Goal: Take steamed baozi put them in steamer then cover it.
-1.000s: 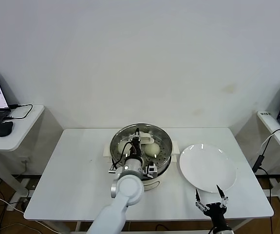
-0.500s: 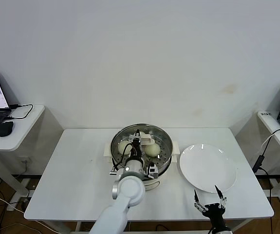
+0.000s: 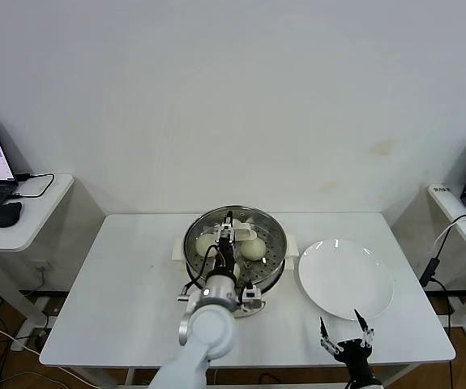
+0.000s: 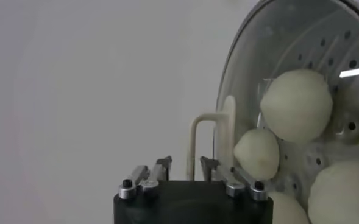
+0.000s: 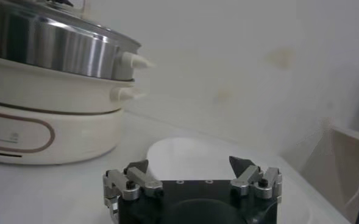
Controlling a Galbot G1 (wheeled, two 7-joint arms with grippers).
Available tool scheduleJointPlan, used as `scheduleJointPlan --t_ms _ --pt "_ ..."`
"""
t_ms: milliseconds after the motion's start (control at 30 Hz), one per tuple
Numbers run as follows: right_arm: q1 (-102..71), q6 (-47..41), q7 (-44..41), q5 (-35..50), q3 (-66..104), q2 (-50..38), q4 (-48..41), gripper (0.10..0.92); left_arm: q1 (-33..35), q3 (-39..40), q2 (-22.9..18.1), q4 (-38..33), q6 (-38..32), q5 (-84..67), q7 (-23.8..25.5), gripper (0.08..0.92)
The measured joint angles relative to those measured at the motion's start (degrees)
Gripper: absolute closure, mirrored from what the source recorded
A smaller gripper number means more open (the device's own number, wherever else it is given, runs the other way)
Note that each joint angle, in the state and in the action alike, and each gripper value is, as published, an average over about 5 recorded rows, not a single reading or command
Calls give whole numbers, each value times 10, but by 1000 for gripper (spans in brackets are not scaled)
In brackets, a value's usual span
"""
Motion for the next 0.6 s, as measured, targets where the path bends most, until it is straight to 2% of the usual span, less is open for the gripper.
scheduleJointPlan --t_ms 133,233,433,600 --pt "-4 2 0 -1 -2 -1 3 203 30 -3 16 -40 -5 -25 -16 253" --pt "-8 4 -1 0 -2 -3 6 202 61 -13 32 -78 -13 -58 -36 195" --pt "-14 6 -3 6 -3 -8 13 203 150 -53 67 -154 -60 -202 -116 177" --pt "-23 -2 -4 14 -11 -15 24 202 236 -119 88 -186 -151 -386 -173 177"
